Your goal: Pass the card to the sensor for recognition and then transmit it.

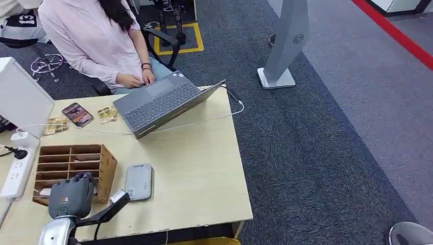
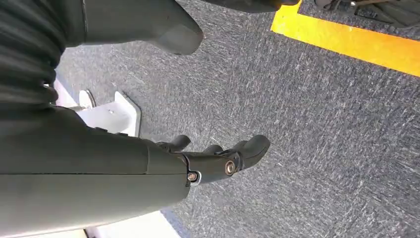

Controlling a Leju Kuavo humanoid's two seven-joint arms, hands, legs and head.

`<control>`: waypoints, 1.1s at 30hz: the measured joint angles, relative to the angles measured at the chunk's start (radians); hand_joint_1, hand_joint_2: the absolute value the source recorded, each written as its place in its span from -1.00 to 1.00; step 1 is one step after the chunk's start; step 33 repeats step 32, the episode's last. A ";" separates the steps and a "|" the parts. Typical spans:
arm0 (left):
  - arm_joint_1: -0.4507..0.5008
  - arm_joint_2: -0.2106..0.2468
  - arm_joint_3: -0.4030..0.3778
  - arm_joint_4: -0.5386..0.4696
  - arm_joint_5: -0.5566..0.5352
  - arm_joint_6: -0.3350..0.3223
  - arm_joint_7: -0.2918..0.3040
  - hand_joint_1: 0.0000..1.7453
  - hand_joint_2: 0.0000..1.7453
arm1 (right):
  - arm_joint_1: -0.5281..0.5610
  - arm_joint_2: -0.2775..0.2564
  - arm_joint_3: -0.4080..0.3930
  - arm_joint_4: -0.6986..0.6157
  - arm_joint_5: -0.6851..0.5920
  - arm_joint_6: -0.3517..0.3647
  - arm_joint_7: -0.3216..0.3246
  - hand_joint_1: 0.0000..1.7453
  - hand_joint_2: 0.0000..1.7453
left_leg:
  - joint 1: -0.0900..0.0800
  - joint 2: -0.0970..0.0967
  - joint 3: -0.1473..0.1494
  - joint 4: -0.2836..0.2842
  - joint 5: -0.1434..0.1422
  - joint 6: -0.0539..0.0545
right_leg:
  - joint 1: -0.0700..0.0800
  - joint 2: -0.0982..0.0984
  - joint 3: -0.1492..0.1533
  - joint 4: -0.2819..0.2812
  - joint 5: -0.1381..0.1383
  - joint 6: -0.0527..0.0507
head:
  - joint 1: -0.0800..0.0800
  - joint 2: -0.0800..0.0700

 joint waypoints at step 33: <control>-0.044 0.085 -0.088 -0.348 0.098 -0.024 -0.070 1.00 1.00 | 0.002 0.000 -0.061 0.000 0.020 0.002 -0.012 -1.00 1.00 | 0.000 0.000 0.000 0.000 0.000 0.000 | 0.000 0.000 -0.001 0.000 0.000 0.000 | 0.000 0.000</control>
